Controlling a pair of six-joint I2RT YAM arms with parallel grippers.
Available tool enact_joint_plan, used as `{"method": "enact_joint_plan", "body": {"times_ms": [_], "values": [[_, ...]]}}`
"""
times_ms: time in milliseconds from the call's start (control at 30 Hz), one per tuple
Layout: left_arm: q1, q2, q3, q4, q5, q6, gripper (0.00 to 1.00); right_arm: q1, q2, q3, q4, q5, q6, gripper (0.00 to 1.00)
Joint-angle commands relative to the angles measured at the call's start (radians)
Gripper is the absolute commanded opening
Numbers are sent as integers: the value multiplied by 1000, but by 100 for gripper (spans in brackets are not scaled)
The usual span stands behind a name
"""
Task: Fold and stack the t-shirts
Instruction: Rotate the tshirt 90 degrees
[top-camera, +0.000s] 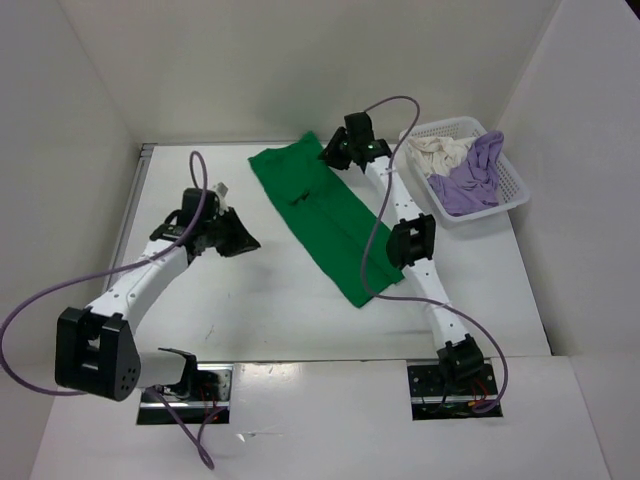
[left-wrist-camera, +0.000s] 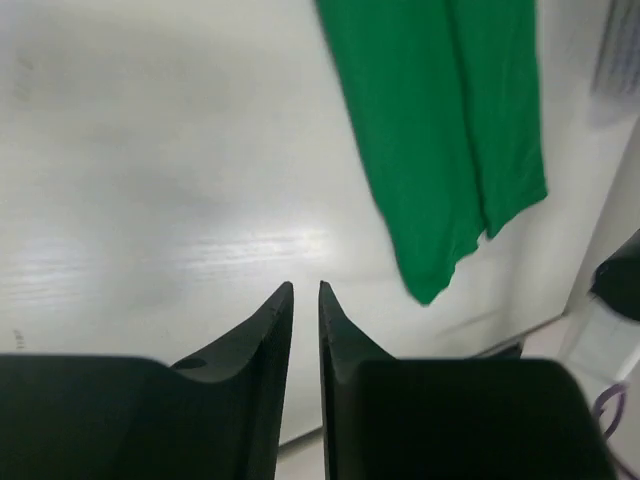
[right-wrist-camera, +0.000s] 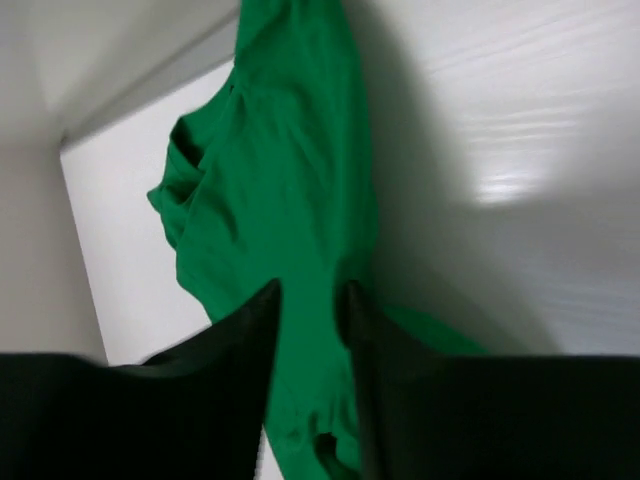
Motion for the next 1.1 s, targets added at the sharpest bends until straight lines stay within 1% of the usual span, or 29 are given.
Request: {"method": "enact_joint_plan", "body": {"times_ms": [0,67,100,133,233,267,333,367,400,467,533,600,633,667,700,733,767,800,833,867,900,967,1000,1033,1067], "values": [[-125,61,-35,56,-26,-91,23,50,-88,66,-105,110,6,46],[-205,107,-49,109,-26,-134,32,50,-134,67,-139,130,-23,49],[-243,121,-63,131,-35,-160,34,50,-153,67,-157,142,-35,49],[-307,153,-63,181,-35,-216,36,40,-172,67,-194,156,-49,50],[-390,227,-77,258,-35,-284,45,40,-256,67,-271,216,-103,50],[-439,247,-65,269,-35,-316,48,40,-299,67,-289,240,-115,50],[-483,303,-53,310,-35,-349,49,40,-345,67,-321,255,-146,49],[-510,320,-52,329,-35,-390,49,40,-371,67,-355,265,-146,45],[-523,333,-63,350,-35,-413,51,40,-420,67,-372,274,-158,43],[-550,373,-72,404,-35,-451,54,40,-468,67,-413,274,-179,41],[-584,415,-54,433,-35,-487,56,40,-534,67,-438,274,-189,41],[-602,446,-40,459,-35,-524,57,40,-586,24,-449,283,-198,41],[-616,477,-25,483,-35,-536,57,40,-652,-7,-449,295,-198,41],[-616,494,-16,494,-35,-548,57,40,-687,-81,-449,295,-198,41],[-625,511,-7,510,-35,-559,57,40,-725,-134,-414,295,-198,41],[-636,544,4,522,-35,-568,55,40,-825,-206,-379,286,-207,42],[-636,561,38,522,-35,-579,53,40,-892,-419,-325,286,-207,42],[-648,580,56,522,-35,-579,51,40,-977,-567,-247,277,-207,43],[-664,615,76,522,-45,-579,49,31,-1070,-722,-40,265,-191,46],[-664,630,93,522,-45,-588,45,18,-1238,-971,46,230,-169,46],[-664,644,105,522,-45,-588,41,1,-1290,-1039,92,217,-131,46],[-675,666,115,531,-45,-610,32,-24,-1327,-1084,74,187,-131,46],[-675,666,115,531,-45,-610,22,-24,-1327,-1084,59,170,-152,46],[-675,666,115,518,-45,-610,16,-24,-1327,-1084,47,159,-152,46],[-675,652,106,505,-45,-601,11,-13,-1327,-1123,47,159,-152,46]]}}
